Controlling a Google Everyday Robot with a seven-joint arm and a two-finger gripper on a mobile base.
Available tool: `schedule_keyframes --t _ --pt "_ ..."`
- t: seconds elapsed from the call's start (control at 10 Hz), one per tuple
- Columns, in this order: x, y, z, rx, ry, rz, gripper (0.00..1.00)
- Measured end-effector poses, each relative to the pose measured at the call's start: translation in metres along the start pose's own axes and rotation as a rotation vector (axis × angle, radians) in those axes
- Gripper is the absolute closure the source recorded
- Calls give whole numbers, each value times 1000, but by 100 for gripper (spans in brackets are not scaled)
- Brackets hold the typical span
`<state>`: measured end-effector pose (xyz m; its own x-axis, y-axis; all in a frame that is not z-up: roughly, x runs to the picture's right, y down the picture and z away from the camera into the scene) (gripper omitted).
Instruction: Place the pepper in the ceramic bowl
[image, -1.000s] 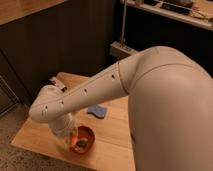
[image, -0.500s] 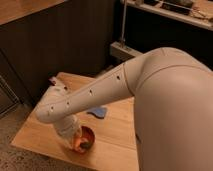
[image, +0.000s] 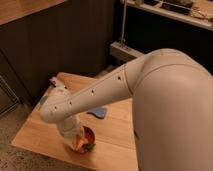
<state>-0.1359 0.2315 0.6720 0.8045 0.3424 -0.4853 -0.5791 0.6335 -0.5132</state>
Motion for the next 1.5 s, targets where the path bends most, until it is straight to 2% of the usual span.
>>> schedule_keyframes --t 0.1,0.5,0.7,0.9,1.5 --pt "1 -2 4 -4 10 8 97" --pt "4 -9 12 -13 35 46 61" --pt "2 -11 14 -12 41 55 37" --pt "0 -12 14 -8 42 55 21" --pt "-4 -12 14 1 47 47 20"
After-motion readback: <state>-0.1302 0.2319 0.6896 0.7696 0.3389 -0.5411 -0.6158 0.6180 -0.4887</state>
